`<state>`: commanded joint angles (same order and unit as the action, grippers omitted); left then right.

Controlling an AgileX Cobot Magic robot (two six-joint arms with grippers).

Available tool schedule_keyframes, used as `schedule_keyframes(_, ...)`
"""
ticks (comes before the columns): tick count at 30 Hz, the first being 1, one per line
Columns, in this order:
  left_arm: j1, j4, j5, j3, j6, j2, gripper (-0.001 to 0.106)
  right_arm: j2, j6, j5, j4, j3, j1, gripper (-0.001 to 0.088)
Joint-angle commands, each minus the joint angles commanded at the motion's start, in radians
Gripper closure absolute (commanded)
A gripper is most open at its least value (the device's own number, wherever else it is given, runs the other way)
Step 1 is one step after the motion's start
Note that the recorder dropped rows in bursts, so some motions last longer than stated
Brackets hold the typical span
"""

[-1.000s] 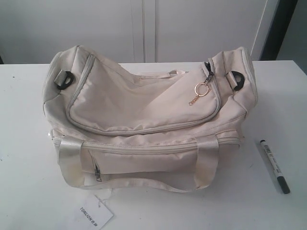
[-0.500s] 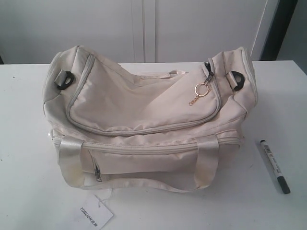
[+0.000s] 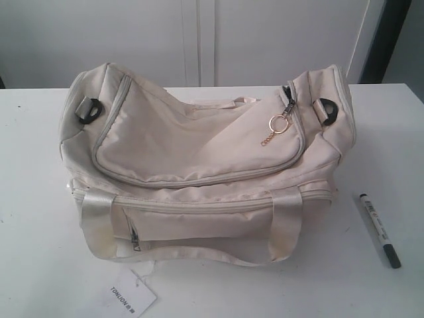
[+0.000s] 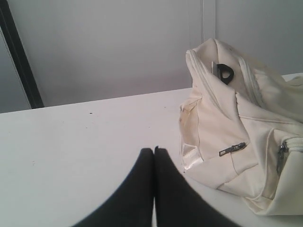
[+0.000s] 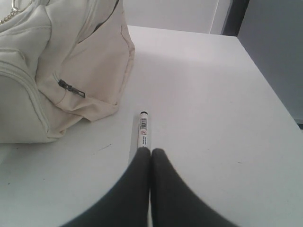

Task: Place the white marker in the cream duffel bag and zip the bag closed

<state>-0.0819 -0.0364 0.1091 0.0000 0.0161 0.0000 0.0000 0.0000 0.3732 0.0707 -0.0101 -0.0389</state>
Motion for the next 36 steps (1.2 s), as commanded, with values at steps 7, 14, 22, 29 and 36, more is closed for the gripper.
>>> schedule_keyframes(7,0.0,-0.012,0.1,0.0,-0.023,0.0,0.105,0.0,0.0,0.0,0.0,0.0,0.0,0.0868)
schedule_keyframes(14,0.0,-0.014,-0.075,-0.098,-0.046,0.0,0.105,0.0,0.0,0.0,0.0,0.0,0.0,0.0868)
schedule_keyframes(22,0.0,-0.014,-0.333,-0.278,-0.039,0.04,0.105,0.0,0.0,0.0,0.0,0.0,0.0,0.0868)
schedule_keyframes(29,0.0,-0.014,-0.504,-0.391,-0.034,0.181,0.105,0.0,0.0,0.0,0.0,0.0,0.0,0.0868)
schedule_keyframes(36,0.0,-0.014,-0.548,-0.431,-0.016,0.275,0.105,0.0,0.0,0.0,0.0,0.0,0.0,0.0868)
